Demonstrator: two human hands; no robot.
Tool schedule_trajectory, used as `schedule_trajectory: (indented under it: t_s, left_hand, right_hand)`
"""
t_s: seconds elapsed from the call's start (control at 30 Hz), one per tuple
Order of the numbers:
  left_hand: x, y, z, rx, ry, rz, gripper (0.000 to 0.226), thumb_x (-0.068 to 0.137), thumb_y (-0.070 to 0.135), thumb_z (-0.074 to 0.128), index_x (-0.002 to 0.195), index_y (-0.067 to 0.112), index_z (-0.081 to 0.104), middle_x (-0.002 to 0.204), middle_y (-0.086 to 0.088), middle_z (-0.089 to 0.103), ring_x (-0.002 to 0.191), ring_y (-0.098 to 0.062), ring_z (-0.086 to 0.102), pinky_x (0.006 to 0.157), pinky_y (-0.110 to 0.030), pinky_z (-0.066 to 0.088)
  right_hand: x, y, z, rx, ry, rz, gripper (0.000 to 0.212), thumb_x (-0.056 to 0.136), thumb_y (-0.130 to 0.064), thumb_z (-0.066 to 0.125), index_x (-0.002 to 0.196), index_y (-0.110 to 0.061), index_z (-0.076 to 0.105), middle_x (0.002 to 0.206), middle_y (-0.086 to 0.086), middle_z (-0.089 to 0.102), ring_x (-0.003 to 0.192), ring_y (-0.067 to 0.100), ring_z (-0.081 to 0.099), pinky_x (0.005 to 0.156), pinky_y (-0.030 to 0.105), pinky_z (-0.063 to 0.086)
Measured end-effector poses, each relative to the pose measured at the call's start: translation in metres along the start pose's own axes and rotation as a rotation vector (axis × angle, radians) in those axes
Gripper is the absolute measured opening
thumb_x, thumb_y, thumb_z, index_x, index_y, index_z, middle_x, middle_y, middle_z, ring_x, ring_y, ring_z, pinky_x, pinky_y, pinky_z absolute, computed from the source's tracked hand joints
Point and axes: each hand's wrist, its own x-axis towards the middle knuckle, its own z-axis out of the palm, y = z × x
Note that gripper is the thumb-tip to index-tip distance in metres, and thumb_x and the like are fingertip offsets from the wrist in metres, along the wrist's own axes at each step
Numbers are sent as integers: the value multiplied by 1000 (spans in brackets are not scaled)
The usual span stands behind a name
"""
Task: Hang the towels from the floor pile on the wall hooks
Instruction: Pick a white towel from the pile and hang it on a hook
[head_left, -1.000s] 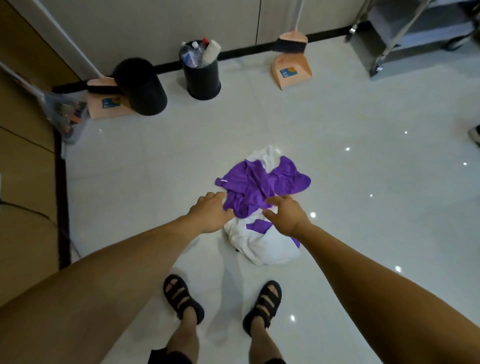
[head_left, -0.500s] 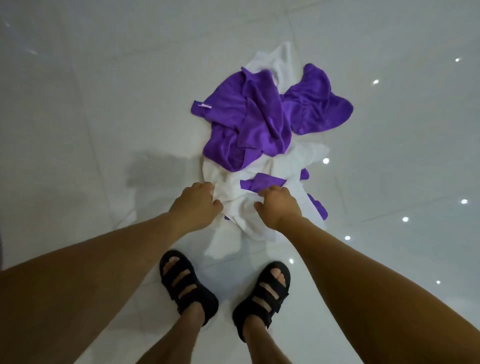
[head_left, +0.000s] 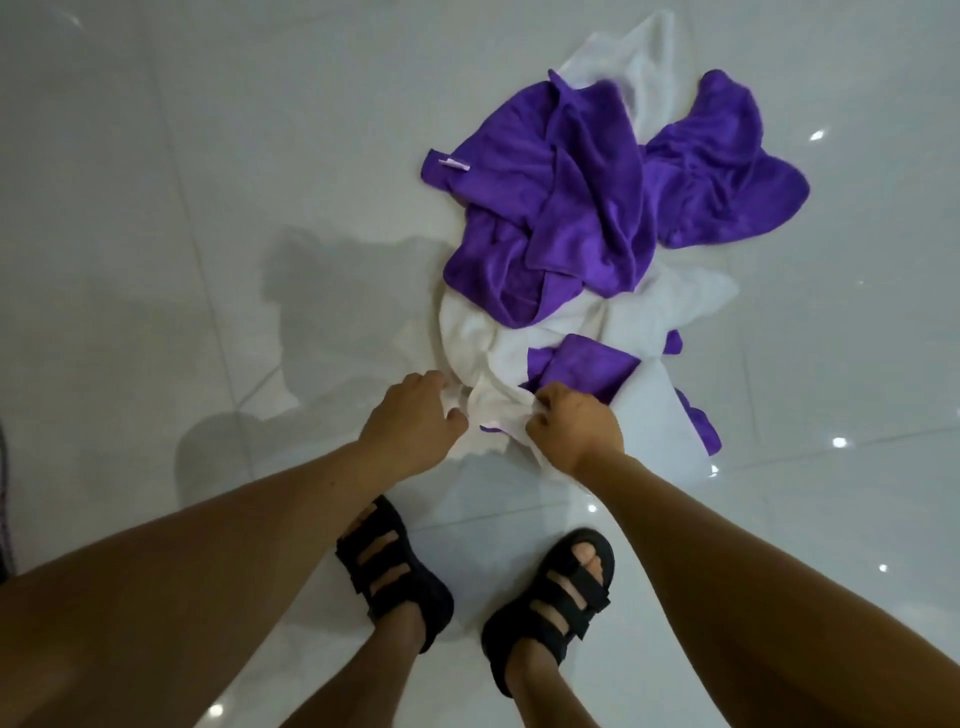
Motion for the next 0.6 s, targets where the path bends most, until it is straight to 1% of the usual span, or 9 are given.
schedule_trajectory:
  t_s: [0.07,0.13,0.2,0.27,0.37,0.43,0.5,0.53,0.6]
  left_hand:
    - [-21,13,-21,-20,-55,3,61,89,41,57,142,20,35,139,-5,44,122,-23,47,92,-31,39]
    - [-45,30,-51,-62,-108,36,70,84,42,64,143,23,32,143,-3,41,125,-22,46,97,-33,41]
    - [-72,48,-88,-136,-143,82,81,78,42,72,144,25,30,145,-1,39,125,-20,46,99,-34,43]
    - [-101,65,-128,-191,-146,125,91,71,40,79,146,25,27,146,-1,37,125,-20,46,100,-34,42]
    - [-143,90,-193,-234,-96,191,112,65,39,84,151,26,14,153,-2,27,134,-21,36,104,-35,38]
    - [-175,106,-240,-283,-39,257,119,64,35,86,152,32,6,156,2,21,140,-17,28,105,-29,32]
    - [-208,120,-285,-318,-17,341,115,65,32,86,151,35,9,153,6,24,138,-12,28,102,-23,29]
    - [-224,127,-309,-329,-13,378,106,67,31,85,149,34,19,148,9,31,135,-10,33,101,-22,31]
    - [-256,140,-352,-336,-18,406,69,70,31,82,130,31,48,129,10,53,118,-11,52,88,-18,42]
  right_hand:
    - [-27,-9,-30,155,-46,20,26,84,-40,59,98,-19,58,93,5,67,88,28,63,81,39,52]
    - [-54,-21,-68,237,-19,3,23,79,-47,59,84,-25,53,78,-2,61,76,23,60,73,39,52]
    - [-83,-38,-112,276,44,-40,21,72,-50,53,70,-31,43,68,-10,50,63,15,51,59,30,41]
    - [-113,-60,-161,343,107,-94,18,66,-45,51,64,-29,43,66,-11,49,63,16,50,54,27,35]
    - [-160,-97,-232,466,141,-186,19,62,-33,58,76,-21,57,81,-11,56,81,21,57,69,33,48]
    - [-192,-131,-280,559,88,-218,30,61,-30,59,86,-14,63,82,-6,61,80,21,61,69,31,50]
    - [-225,-167,-324,641,52,-274,25,61,-25,57,77,-7,63,69,-2,58,66,16,57,56,20,46]
    - [-240,-186,-346,665,60,-304,22,61,-22,56,73,-5,61,64,-2,54,61,14,53,53,17,42]
    - [-271,-223,-386,704,98,-372,26,63,-18,57,74,5,56,64,5,48,60,14,46,53,20,37]
